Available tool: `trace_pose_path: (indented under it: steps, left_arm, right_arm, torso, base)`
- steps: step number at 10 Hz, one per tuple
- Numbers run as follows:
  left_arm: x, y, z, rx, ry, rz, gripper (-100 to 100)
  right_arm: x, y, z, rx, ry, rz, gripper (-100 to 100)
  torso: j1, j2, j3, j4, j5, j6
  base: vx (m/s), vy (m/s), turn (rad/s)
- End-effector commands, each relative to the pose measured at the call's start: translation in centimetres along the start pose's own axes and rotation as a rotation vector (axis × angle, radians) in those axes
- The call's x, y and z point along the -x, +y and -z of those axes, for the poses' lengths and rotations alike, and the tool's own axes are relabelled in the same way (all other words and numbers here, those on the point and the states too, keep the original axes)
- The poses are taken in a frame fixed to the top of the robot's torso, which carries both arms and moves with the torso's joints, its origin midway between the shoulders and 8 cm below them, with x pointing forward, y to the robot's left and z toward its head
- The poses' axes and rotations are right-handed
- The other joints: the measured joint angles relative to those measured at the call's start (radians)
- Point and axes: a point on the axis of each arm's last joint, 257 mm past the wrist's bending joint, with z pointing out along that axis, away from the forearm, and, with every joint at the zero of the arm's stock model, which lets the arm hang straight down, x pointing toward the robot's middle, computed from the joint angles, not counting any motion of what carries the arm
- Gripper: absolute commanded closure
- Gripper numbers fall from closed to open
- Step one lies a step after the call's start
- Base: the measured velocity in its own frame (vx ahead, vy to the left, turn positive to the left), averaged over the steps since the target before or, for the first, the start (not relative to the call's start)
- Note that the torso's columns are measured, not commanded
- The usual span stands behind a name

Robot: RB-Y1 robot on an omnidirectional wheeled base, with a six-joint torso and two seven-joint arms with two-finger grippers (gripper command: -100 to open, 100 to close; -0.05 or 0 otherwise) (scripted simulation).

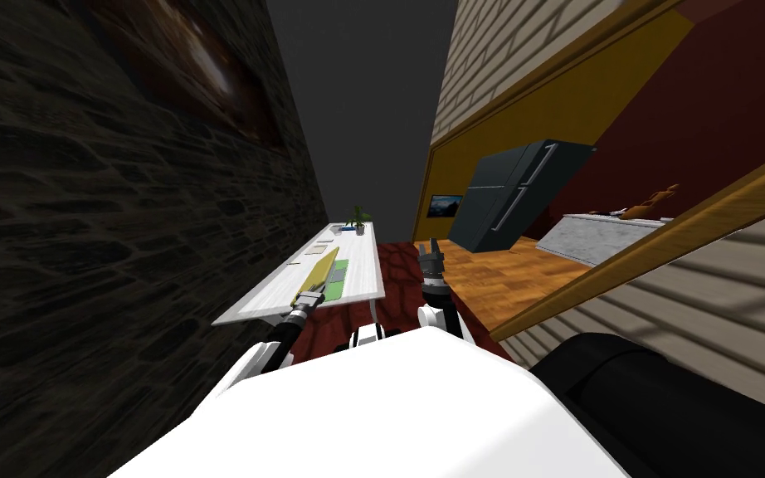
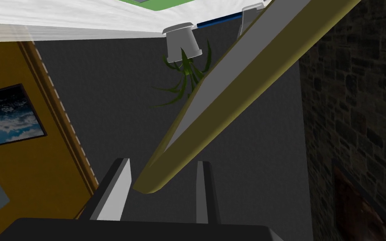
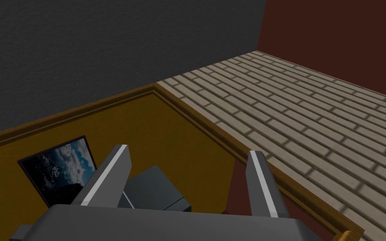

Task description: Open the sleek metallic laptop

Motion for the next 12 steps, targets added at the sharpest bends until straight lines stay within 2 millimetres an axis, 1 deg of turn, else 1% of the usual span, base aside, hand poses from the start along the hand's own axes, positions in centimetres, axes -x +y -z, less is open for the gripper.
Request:
trace_pose_path:
  steps: [1,2,3,4,5,8,10,12]
  left_arm:
    - [-1.6,-1.7,0.0,0.013,0.041,-0.046,100]
    - [-1.7,-3.2,-0.4,0.007,0.047,-0.071,100]
    - [-1.6,-3.5,-0.5,0.009,0.044,-0.084,100]
    - [-1.6,-5.2,-1.0,0.002,0.048,-0.109,100]
    - [0.1,-4.4,-0.9,0.009,0.024,-0.103,-100]
    - [1.2,-3.9,-0.3,0.032,0.031,-0.108,-100]
    - [1.7,-3.6,0.0,0.044,0.035,-0.109,-100]
    - [2.7,-3.3,0.7,0.063,0.041,-0.109,-100]
  right_arm:
    - [0.0,0.0,0.0,0.0,0.0,0.0,0]
    - [0.0,0.0,0.0,0.0,0.0,0.0,0]
    - [0.0,0.0,0.0,0.0,0.0,0.0,0]
    - [0.0,0.0,0.0,0.0,0.0,0.0,0]
    - [0.0,0.0,0.0,0.0,0.0,0.0,0]
    - [0.0,0.0,0.0,0.0,0.0,0.0,0]
    - [0.0,0.0,0.0,0.0,0.0,0.0,0]
    - [0.0,0.0,0.0,0.0,0.0,0.0,0]
  torso:
    - [0.0,0.0,0.0,0.0,0.0,0.0]
    - [0.0,0.0,0.0,0.001,-0.001,0.0]
    - [-0.003,0.001,0.0,0.002,-0.001,0.001]
    - [-0.004,0.001,0.0,0.003,-0.002,0.002]
    - [-0.006,0.001,0.0,0.003,-0.002,0.003]
    - [-0.019,0.011,0.006,0.011,-0.009,0.007]
    - [-0.018,0.013,0.007,0.013,-0.009,0.007]
    - [-0.017,0.013,0.007,0.013,-0.009,0.007]
  base:
    - [-0.01,0.034,0.008]
    - [0.001,0.043,0.037]
    - [0.0,0.042,0.017]
    - [-0.004,0.048,0.032]
    - [-0.006,0.03,-0.089]
    - [0.006,0.019,-0.084]
    - [0.002,0.019,-0.079]
    - [-0.003,0.023,-0.098]
